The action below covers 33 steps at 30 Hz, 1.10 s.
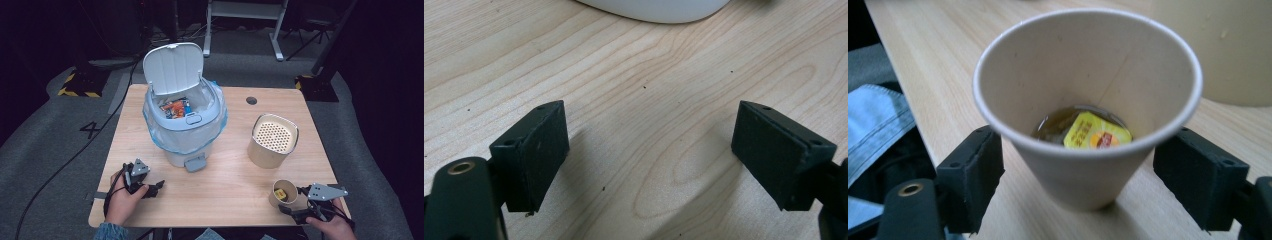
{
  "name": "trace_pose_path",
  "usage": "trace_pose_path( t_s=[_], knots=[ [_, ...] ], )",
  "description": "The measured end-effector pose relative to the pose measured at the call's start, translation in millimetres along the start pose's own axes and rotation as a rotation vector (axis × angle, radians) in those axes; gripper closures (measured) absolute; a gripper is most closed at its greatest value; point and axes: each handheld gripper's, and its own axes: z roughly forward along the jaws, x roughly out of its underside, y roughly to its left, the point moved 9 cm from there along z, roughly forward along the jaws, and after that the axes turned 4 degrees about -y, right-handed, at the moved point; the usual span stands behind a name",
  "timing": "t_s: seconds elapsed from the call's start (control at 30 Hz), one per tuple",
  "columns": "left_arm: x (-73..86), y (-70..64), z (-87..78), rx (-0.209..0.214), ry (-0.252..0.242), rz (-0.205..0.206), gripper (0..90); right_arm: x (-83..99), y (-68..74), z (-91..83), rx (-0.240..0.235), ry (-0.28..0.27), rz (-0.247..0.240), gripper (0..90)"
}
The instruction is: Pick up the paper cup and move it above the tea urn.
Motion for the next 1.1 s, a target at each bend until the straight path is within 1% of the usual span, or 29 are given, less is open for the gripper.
trace_pose_path(
  t_s=[0.03,0.2,0.27,0.33,0.43,0.53,0.6,0.67,0.7,0.83,0.97,1.1],
  knots=[
    [-0.1,0.5,-0.2,-0.001,0.001,0.007,15.6,-0.5,0.4,1.0,0.001,-0.005,0.004,20.8],
    [-0.1,0.5,-0.1,-0.002,0.0,0.007,15.6,-4.4,2.1,5.7,-0.002,-0.042,-0.001,21.3],
    [-0.1,0.5,-0.1,-0.002,0.0,0.007,15.5,-6.1,1.3,7.5,0.001,-0.06,-0.006,22.2],
    [0.1,-0.2,-0.1,0.0,0.001,0.0,15.6,-7.2,1.6,9.5,-0.006,-0.076,-0.001,22.6],
    [0.2,0.1,-0.3,-0.002,0.002,0.004,15.5,-7.4,-0.7,10.9,-0.001,-0.096,0.006,26.0],
    [0.1,0.1,-0.3,-0.002,0.002,0.005,15.5,-7.7,-1.9,11.0,-0.02,-0.118,0.009,27.0],
    [0.1,0.0,-0.3,-0.002,0.002,0.005,15.5,-7.8,-2.4,10.8,-0.025,-0.118,0.012,27.8],
    [0.1,0.5,-0.4,-0.003,0.003,0.01,15.5,-8.5,-2.8,10.4,-0.028,-0.117,0.003,28.2],
    [0.1,0.1,-0.3,-0.002,0.002,0.006,15.5,-9.2,-2.7,10.1,-0.03,-0.118,0.002,28.3],
    [0.2,-0.2,-0.3,-0.003,0.003,0.004,15.5,-16.0,-1.7,6.6,-0.044,-0.134,-0.002,28.4],
    [0.2,-0.2,-0.3,-0.004,0.002,0.002,15.5,-20.8,-2.9,3.8,-0.04,-0.128,-0.019,28.5],
    [0.2,-0.2,-0.3,-0.003,0.003,0.004,15.5,-30.7,-4.6,-1.3,-0.039,-0.128,-0.028,28.6]
  ],
)
